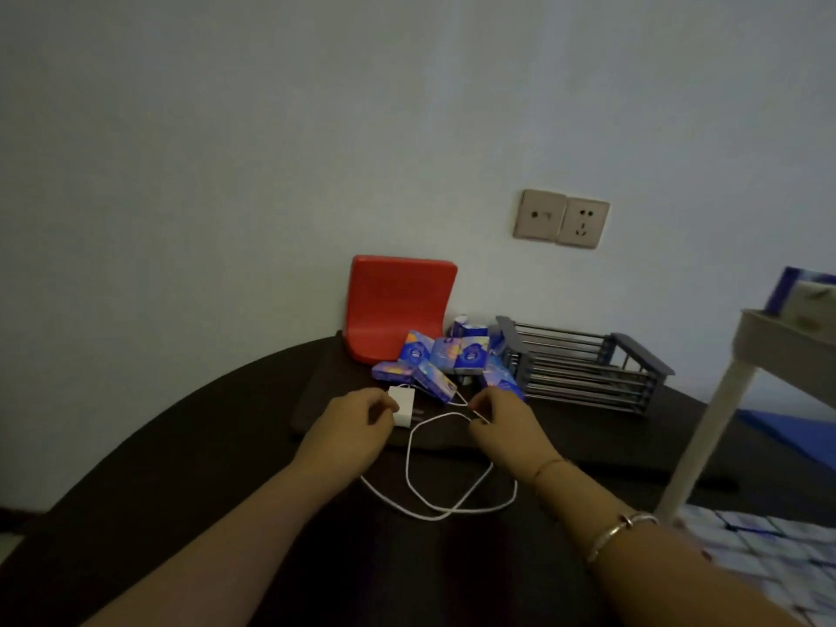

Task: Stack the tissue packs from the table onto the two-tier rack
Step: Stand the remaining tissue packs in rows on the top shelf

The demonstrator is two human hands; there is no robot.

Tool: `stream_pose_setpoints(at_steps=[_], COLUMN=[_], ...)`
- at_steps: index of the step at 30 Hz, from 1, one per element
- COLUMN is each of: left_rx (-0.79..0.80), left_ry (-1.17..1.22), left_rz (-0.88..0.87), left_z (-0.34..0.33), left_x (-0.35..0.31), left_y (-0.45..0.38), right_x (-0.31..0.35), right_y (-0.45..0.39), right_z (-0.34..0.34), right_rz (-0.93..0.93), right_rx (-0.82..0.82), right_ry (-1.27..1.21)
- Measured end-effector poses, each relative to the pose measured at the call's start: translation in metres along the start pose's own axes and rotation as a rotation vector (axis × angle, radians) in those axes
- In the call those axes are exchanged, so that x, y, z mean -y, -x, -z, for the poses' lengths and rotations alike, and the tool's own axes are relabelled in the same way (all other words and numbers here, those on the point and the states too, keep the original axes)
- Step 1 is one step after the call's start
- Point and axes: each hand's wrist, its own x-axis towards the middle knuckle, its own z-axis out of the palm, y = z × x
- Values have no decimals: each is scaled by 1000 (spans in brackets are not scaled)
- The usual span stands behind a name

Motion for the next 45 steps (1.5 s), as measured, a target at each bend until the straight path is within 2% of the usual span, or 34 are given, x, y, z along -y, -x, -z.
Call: stream_pose_setpoints(at_steps=[9,14,18,24,27,30,33,36,38,39,41,43,45], left_rx=[-73,-116,1,71,115,134,52,-201,-286,-257,-82,131,270], left_ry=[-80,-227,-321,-485,-465,-289,-129,-24,-27,-57,-91,-130,-249], left_rz=[-127,-75,29,103,142,155,99,52,-32,-98,-201,-201,-165], left_z=[-55,-64,-66,-58,-58,-56,-50,-42,-37,-37,-40,-51,-65], left_x=[42,48,47,37,38,42,46,43,35,31,19,12,12], left_y=[-88,-129,-148,-150,-150,-151,-147,-144,-145,-146,-143,-145,-154], right_x=[-54,-70,-80,-85,-86,-84,-83,-83,-83,-83,-83,-85,-88], right_y=[-83,-101,-96,-89,-88,-87,-84,-84,-85,-86,-87,-88,-89], right_z=[-36,-46,-54,-57,-56,-54,-54,-55,-54,-54,-54,-54,-55], right_rz=[-40,-78,-44,-20,-46,-58,-66,-65,-40,-32,-23,8,44], right_rx=[-238,-314,-408,-505,-498,-475,-425,-418,-409,-404,-402,-420,-444], right_ry=[265,228,183,-6,-51,-71,-119,-162,-150,-143,-176,-251,-343])
